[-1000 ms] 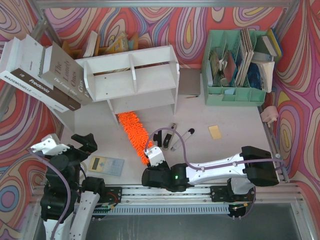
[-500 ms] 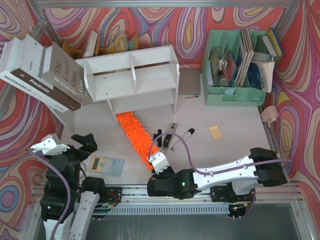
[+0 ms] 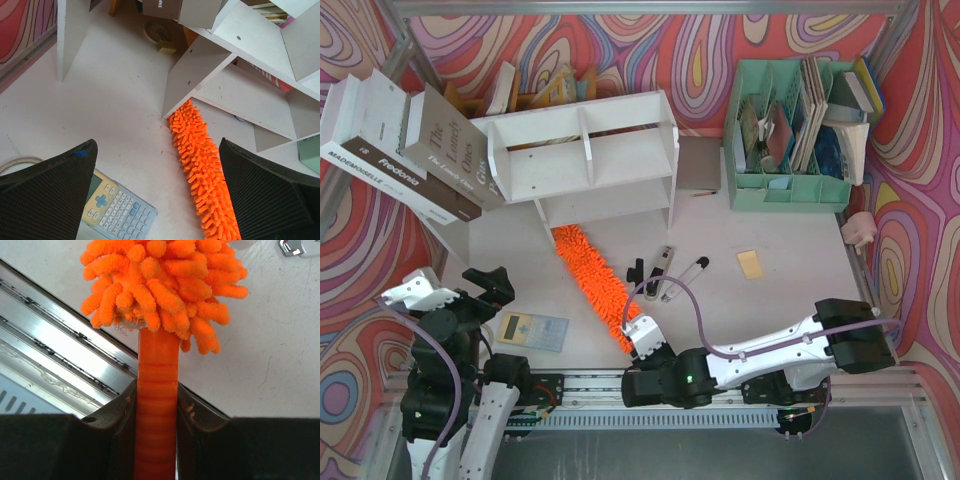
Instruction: Dust the bookshelf with a duster
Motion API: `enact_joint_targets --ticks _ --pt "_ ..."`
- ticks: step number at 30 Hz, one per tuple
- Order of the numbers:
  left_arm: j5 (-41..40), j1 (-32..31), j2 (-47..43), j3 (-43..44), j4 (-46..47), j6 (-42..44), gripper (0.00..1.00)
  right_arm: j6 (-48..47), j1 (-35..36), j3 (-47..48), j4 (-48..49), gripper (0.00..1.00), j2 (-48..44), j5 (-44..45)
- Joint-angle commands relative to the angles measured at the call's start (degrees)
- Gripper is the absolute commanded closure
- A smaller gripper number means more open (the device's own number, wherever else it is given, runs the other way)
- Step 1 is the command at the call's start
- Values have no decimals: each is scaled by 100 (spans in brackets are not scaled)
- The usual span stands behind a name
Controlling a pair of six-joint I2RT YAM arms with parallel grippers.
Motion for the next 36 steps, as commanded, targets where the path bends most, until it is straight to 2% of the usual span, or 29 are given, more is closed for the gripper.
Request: enact_joint_targets --ticks 1,6,9,13,20,25,31,36 --pt "-27 -17 -67 -78 66 -35 2 -164 87 291 87 100 49 257" --pt "-18 -19 -56 -78 70 -35 1 -383 133 606 -61 100 -534 860" --pt "-29 -19 -74 -78 73 -35 1 -587 135 560 126 100 -769 871" --pt "-34 -20 -82 -78 66 -35 1 -404 138 398 -6 100 -544 583" --pt "-12 -19 -41 -78 81 -35 2 -215 139 79 316 100 111 -88" --pt "-41 -24 -45 -69 67 -35 1 -399 111 416 -26 100 279 257" --pt "-42 -24 -27 -69 59 -35 1 -869 52 784 -179 100 -278 826" --pt "-47 -13 -43 -68 66 -35 2 -902 35 705 11 100 -450 764"
